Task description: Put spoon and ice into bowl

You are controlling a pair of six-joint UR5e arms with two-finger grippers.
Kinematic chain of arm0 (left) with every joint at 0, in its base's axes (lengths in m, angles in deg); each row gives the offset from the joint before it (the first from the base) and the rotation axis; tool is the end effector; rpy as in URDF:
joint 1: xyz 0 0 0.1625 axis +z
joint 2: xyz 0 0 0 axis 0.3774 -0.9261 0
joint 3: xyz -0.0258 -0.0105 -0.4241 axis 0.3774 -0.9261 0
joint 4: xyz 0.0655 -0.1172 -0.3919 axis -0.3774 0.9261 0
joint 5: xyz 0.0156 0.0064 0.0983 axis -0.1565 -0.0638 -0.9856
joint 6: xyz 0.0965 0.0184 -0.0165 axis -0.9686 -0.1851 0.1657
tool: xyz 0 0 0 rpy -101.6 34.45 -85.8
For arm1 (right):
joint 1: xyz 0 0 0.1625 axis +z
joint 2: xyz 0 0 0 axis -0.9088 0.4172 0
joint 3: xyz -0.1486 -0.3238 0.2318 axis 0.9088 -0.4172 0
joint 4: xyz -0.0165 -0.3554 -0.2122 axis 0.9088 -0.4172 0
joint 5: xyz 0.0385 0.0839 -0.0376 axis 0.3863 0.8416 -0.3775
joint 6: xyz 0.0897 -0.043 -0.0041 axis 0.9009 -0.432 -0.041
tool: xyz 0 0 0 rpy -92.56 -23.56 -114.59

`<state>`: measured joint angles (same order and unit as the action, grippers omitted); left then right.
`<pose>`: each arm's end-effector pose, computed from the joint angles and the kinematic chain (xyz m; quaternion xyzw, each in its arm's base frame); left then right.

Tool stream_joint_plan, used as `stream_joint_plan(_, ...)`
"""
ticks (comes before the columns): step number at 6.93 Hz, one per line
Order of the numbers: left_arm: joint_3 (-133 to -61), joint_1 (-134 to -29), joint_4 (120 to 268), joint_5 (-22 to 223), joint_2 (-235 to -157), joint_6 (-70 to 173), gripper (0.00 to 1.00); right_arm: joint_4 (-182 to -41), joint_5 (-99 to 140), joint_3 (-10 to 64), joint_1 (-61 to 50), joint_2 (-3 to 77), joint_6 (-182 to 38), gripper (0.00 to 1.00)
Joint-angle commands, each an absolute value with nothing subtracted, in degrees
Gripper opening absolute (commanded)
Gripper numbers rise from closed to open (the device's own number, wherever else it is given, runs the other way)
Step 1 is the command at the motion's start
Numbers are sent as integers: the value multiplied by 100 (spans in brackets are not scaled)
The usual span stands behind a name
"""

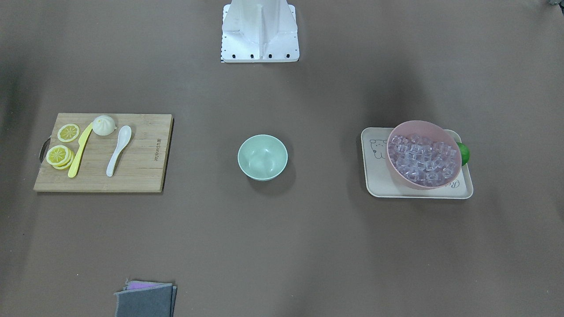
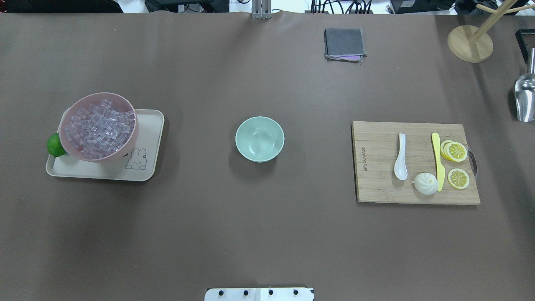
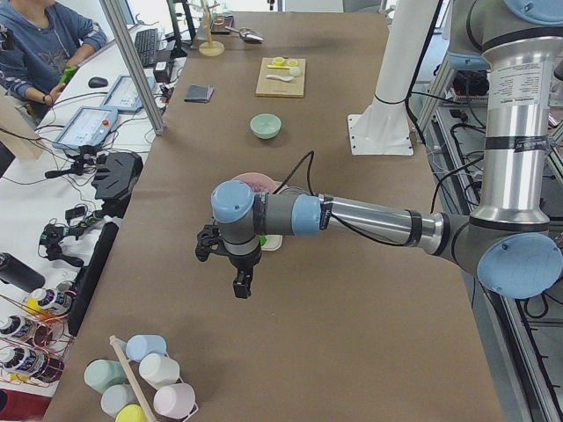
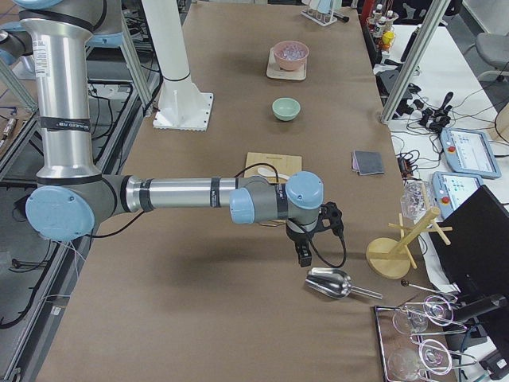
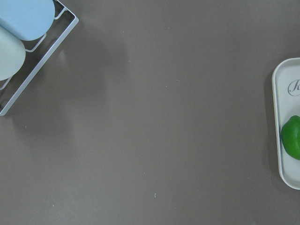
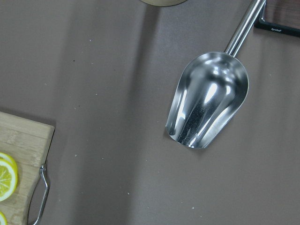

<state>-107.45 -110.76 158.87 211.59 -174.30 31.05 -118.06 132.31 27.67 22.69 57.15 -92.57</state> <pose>-0.0538 -0.4743 0.5960 0.0170 0.3644 0.0602 0.9292 0.0458 -0.5027 0.6168 0.0894 -0.3785 -0.0817 0.9177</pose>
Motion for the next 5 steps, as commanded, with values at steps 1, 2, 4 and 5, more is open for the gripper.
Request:
stream_joint_plan(1,-10760,-11068,15890,21152,-17413,3155,98,-11716,13237,2842,2264,5774,-9213,100)
stream_joint_plan(2,-10777,-11076,15899,21152,-17439,3146,98,-11716,13229,2842,2264,5757,-9204,100)
stream_joint_plan(4,-10786,-11068,16021,21143,-17483,3129,98,-11725,13229,2851,2264,5722,-9195,100)
stream_joint_plan(5,-10733,-11076,16414,21135,-17431,3155,98,-11733,13237,2842,2264,5722,-9178,100)
